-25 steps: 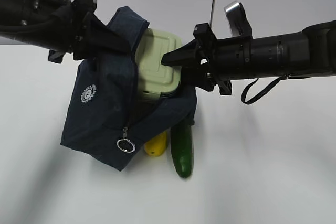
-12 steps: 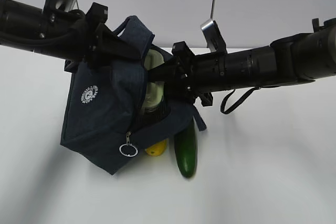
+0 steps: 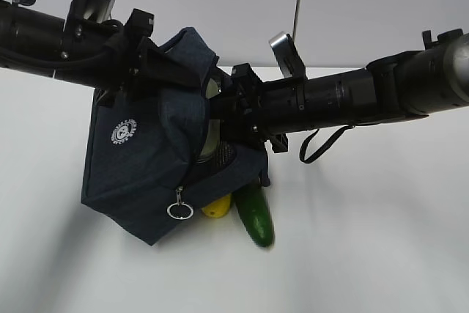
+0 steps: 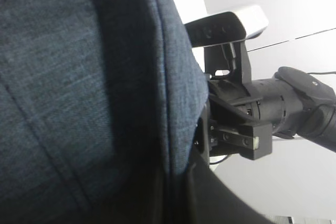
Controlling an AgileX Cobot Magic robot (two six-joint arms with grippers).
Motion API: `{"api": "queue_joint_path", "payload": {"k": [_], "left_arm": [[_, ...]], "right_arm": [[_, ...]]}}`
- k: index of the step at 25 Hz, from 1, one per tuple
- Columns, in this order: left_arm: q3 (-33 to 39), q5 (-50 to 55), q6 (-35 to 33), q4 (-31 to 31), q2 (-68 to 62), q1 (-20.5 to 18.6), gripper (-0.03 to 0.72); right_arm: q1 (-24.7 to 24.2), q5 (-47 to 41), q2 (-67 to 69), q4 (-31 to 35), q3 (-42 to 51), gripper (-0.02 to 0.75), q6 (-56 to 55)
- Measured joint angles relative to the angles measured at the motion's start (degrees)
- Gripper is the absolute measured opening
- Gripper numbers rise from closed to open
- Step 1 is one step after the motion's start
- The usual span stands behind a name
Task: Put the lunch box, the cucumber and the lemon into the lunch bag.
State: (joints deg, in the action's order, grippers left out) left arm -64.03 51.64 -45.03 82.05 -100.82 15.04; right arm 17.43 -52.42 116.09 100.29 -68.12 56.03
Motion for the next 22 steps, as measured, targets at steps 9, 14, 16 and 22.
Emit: {"api": "queue_joint_path", "payload": {"k": [9,14,16,22], "left_arm": [[0.00,1.09,-0.14,0.22,0.00,-0.68,0.002],[0.00,2.19,-0.14,0.22,0.00,-0.06,0.002],[0.00,2.63,-0.14,0.22,0.00,-0.06,0.002],[0.00,3.09,-0.14,0.35,0.00,-0.03,0.002]], "right_arm": [[0.05,-0.22,0.00,0.00,-0.20,0.350,0.09],[0.14,-0.74,0.00,-0.08,-0.20,0.350,0.13],[0.14,-1.25,0.00,-0.25,-0.20,0.350,0.13],[0.14,-1.88,0.00,-0.25,-0.20,0.350,0.13]]}}
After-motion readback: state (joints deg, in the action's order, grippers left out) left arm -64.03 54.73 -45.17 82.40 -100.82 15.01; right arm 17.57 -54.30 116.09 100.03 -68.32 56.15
